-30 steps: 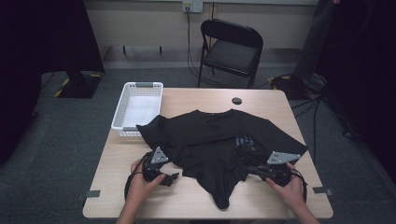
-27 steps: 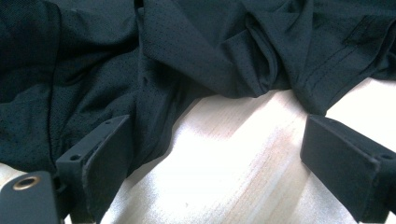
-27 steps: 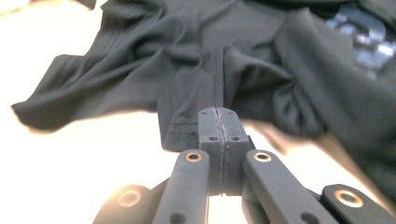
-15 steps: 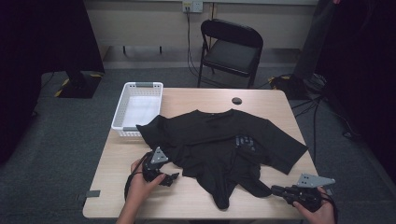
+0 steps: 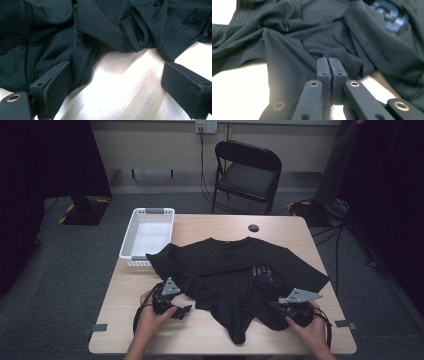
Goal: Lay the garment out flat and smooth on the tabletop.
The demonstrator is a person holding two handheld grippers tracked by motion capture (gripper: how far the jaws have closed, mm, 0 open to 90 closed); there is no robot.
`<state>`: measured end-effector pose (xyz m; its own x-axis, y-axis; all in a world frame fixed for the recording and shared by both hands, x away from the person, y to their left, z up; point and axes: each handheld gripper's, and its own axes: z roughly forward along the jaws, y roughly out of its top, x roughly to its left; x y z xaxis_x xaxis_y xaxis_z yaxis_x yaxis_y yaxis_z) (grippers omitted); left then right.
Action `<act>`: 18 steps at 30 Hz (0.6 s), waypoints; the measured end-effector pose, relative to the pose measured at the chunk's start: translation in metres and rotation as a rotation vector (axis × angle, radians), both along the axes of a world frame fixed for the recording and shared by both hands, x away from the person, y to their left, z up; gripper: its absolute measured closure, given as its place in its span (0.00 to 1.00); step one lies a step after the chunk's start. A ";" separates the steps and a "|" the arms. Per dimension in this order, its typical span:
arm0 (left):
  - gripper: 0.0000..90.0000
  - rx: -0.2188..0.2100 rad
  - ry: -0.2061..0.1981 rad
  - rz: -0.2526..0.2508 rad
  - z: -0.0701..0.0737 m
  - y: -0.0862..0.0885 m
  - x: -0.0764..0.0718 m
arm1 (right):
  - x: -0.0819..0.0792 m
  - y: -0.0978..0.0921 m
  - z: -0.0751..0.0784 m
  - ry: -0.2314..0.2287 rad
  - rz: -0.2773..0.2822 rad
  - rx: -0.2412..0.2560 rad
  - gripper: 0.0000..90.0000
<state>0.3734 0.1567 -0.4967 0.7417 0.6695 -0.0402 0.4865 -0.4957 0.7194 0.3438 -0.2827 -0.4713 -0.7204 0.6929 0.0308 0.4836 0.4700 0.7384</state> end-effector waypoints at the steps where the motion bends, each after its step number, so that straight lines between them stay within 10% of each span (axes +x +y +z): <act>1: 0.11 0.000 0.000 0.000 0.000 0.000 0.000 | -0.001 -0.004 0.000 0.015 -0.001 0.005 0.97; 11: 0.11 0.000 0.000 0.001 0.000 0.000 0.000 | -0.042 -0.053 0.005 0.092 -0.003 0.176 0.97; 18: 0.11 0.001 -0.001 0.002 0.000 0.000 0.000 | -0.019 -0.032 0.019 -0.039 0.007 0.114 0.76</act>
<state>0.3733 0.1565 -0.4967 0.7405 0.6710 -0.0391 0.4867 -0.4952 0.7197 0.3245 -0.3147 -0.4523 -0.7271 0.6817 0.0811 0.4505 0.3846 0.8057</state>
